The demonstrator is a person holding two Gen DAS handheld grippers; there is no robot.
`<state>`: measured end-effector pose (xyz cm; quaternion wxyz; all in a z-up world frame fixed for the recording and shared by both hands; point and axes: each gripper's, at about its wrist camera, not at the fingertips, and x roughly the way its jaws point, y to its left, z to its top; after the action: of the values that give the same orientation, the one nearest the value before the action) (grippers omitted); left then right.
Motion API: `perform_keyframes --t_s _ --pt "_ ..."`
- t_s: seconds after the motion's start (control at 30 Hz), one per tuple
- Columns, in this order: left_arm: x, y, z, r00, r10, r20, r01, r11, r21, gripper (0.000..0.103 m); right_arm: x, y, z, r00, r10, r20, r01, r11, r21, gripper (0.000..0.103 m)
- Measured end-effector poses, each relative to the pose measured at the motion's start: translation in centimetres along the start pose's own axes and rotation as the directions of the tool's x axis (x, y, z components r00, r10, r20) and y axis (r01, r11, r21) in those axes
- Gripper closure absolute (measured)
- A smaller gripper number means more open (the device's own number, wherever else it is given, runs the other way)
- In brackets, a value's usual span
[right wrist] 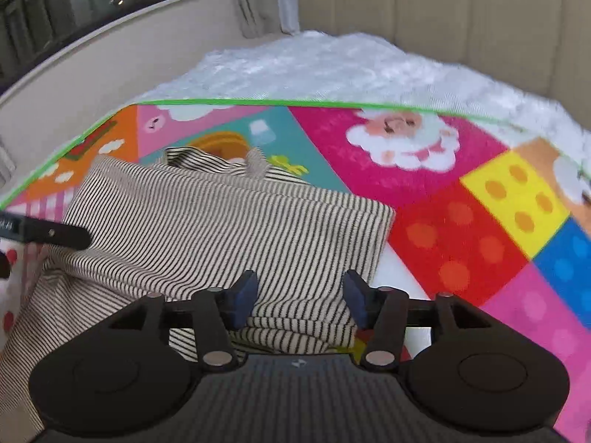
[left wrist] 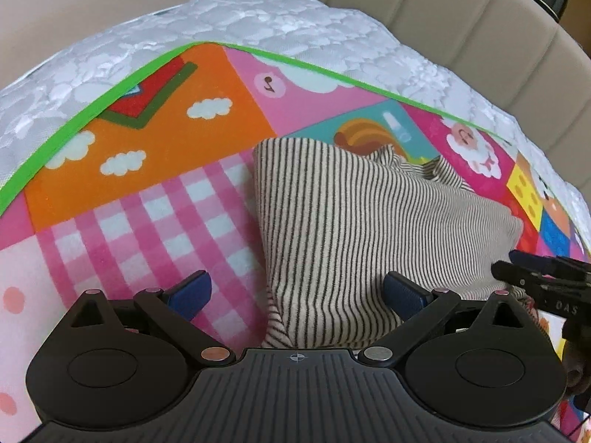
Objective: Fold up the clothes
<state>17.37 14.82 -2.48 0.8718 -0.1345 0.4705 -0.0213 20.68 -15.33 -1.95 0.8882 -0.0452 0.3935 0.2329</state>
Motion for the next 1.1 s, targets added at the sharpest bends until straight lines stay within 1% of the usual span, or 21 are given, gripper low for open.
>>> perform_keyframes --t_s 0.07,0.13,0.2,0.3,0.37,0.47,0.53,0.6,0.63,0.67,0.7,0.73,0.77,0.87,0.97,1.1 --pt "-0.2 0.1 0.0 1.0 -0.008 -0.002 0.008 1.0 0.0 0.001 -0.7 0.9 0.5 0.999 -0.009 0.054 0.011 0.999 -0.04 0.048" --pt "-0.3 0.2 0.0 1.0 -0.016 -0.005 0.016 1.0 0.001 0.001 -1.2 1.8 1.3 0.993 -0.007 0.119 0.017 0.996 -0.083 0.045" --pt "-0.5 0.3 0.0 1.0 -0.024 -0.007 0.024 1.0 0.001 0.001 -0.5 2.6 2.7 0.989 -0.008 0.147 0.027 0.992 -0.124 0.045" --pt "-0.7 0.4 0.0 0.999 -0.037 -0.01 0.037 0.999 0.002 0.001 2.0 2.5 4.5 0.994 -0.014 0.107 0.025 0.994 -0.105 0.051" --pt "-1.2 0.7 -0.1 0.999 -0.052 -0.011 0.052 0.999 -0.005 0.001 3.7 2.4 5.0 0.997 -0.012 0.078 0.018 0.997 -0.08 0.051" --pt "-2.7 1.7 -0.5 0.996 -0.093 -0.004 0.093 0.995 -0.038 0.001 6.2 2.2 5.9 0.999 -0.007 0.033 0.008 0.999 -0.041 0.05" --pt "-3.6 2.4 -0.7 0.994 -0.107 0.009 0.107 0.993 -0.057 0.001 8.0 2.1 6.4 1.0 -0.003 0.004 0.003 1.0 -0.015 0.048" --pt "-4.4 2.9 -0.8 0.993 -0.113 0.017 0.114 0.991 -0.073 0.001 9.7 2.0 6.9 1.0 0.002 -0.026 -0.001 1.0 0.011 0.047" --pt "-4.6 3.1 -0.9 0.994 -0.111 0.017 0.112 0.991 -0.079 0.001 10.1 2.2 7.1 0.999 0.001 -0.032 -0.001 1.0 0.004 0.052" --pt "-4.9 3.4 -0.9 0.994 -0.109 0.018 0.111 0.99 -0.085 0.001 9.9 2.8 7.1 1.0 -0.005 -0.026 0.004 0.999 -0.032 0.062" --pt "-5.0 3.5 -1.0 0.994 -0.107 0.018 0.108 0.99 -0.092 0.001 9.6 3.4 7.0 1.0 -0.011 -0.019 0.01 0.998 -0.067 0.079" --pt "-5.2 3.7 -1.0 0.994 -0.104 0.018 0.105 0.989 -0.099 0.001 9.4 4.0 7.0 1.0 -0.016 -0.013 0.015 0.995 -0.102 0.088" --pt "-5.3 3.9 -1.0 0.995 -0.101 0.017 0.103 0.989 -0.11 0.001 9.2 4.4 7.0 1.0 -0.018 -0.008 0.017 0.992 -0.121 0.089" --pt "-5.5 4.4 -1.1 0.995 -0.103 0.013 0.104 0.983 -0.149 0.001 8.1 4.4 7.1 1.0 -0.005 0.004 0.006 0.993 -0.121 0.095" --pt "-5.8 4.5 -1.1 0.994 -0.111 0.02 0.113 0.979 -0.171 0.001 6.8 4.3 7.4 1.0 0.016 0.02 -0.014 0.993 -0.121 0.095" --pt "-6.3 4.3 -1.0 0.993 -0.107 0.041 0.113 0.977 -0.18 0.001 2.7 4.6 6.6 0.995 0.096 0.03 -0.091 0.987 -0.13 0.096"
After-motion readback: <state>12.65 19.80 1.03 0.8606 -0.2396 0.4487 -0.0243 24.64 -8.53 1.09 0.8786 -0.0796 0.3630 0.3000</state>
